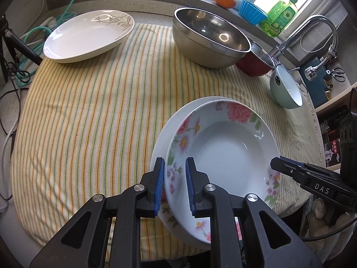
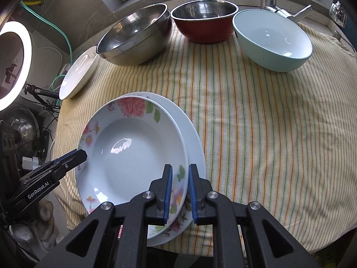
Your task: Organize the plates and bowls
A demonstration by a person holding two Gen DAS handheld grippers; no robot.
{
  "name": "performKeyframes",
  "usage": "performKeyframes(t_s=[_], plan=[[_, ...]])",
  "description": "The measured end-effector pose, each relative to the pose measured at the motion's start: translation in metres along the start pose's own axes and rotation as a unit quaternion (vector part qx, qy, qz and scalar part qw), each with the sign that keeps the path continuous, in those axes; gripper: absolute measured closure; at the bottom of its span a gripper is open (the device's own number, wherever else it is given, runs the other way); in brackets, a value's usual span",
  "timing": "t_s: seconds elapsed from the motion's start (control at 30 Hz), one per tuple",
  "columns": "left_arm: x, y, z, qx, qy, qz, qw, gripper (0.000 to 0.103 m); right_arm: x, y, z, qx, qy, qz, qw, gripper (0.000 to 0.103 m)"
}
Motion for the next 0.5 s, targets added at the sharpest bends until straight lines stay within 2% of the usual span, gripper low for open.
performKeyframes(t_s=[0.5], plan=[[0.0025,0.0085,0.0066,-0.009,0.001,-0.009,0.9999,0.087,-0.0005,0.001,0.0002,-0.001,0.0,-0.002,1.0,0.088]])
Point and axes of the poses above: each gripper's, at about its wrist camera, not at the fingertips, and y roughly against the way its jaws point, x to its left, z to its top, the point moved 7 cm from there along -y, roughly the way its jaws point, and after that the axes turned 2 degrees about -x, right-handed, at the moved point
